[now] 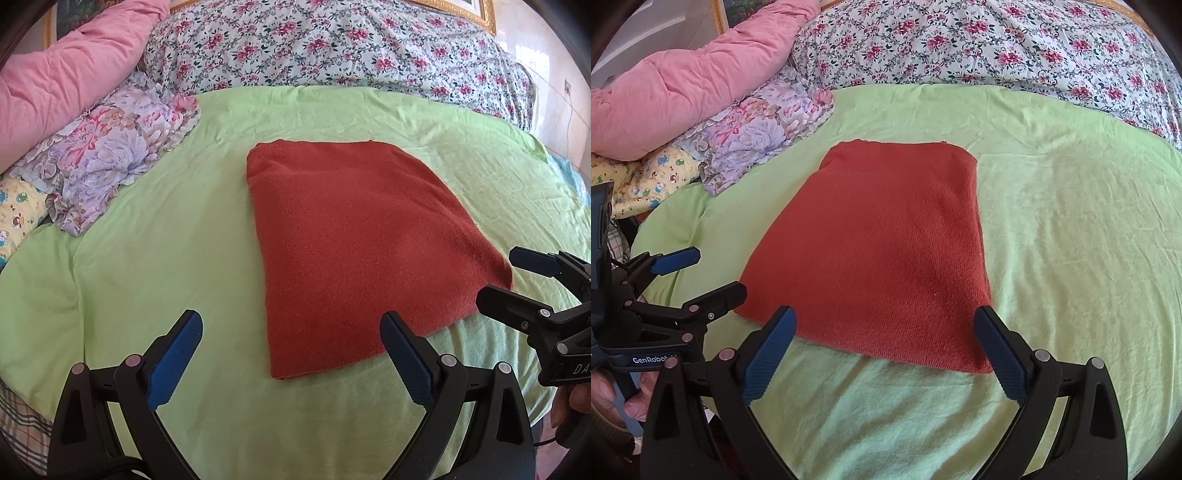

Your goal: Fold small clothes

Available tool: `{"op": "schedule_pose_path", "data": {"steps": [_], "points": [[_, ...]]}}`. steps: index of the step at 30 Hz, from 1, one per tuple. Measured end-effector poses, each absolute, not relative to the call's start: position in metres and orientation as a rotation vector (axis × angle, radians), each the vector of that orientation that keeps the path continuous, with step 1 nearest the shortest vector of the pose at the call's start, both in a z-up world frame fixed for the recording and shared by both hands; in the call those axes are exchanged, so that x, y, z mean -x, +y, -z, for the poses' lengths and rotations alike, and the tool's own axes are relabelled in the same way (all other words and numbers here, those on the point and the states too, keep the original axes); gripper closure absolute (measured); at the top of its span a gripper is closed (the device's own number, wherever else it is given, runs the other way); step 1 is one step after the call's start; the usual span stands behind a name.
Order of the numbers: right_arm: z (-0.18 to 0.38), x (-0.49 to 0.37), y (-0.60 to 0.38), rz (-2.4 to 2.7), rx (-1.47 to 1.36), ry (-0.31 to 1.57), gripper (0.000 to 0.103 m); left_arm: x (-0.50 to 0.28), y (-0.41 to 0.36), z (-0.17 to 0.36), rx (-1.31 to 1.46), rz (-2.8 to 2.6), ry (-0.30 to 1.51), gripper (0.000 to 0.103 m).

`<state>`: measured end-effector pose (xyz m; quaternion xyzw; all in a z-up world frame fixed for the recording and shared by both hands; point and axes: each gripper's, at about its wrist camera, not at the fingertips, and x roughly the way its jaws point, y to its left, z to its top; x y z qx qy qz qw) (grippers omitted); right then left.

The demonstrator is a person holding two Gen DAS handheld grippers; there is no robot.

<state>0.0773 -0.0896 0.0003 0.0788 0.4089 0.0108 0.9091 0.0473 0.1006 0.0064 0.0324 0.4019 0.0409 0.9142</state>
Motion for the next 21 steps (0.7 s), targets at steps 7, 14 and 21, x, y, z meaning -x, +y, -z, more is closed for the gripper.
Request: {"op": "schedule_pose_path", "data": {"steps": [7,14,21], "points": [[0.0012,-0.0772,-0.0881,-0.02,-0.162,0.847,0.006,-0.0479,0.1012,-0.0063,-0.059,-0.081,0.828,0.006],[0.0029,-0.0768,-0.0867,-0.021,-0.164,0.85,0.006,-0.0475,0.0998,-0.0056,-0.058,-0.079,0.831,0.006],[0.0044,-0.0762,-0.0856,-0.022,-0.164,0.851,0.006,-0.0464,0.0986,-0.0055,-0.059,-0.08,0.831,0.005]]}}
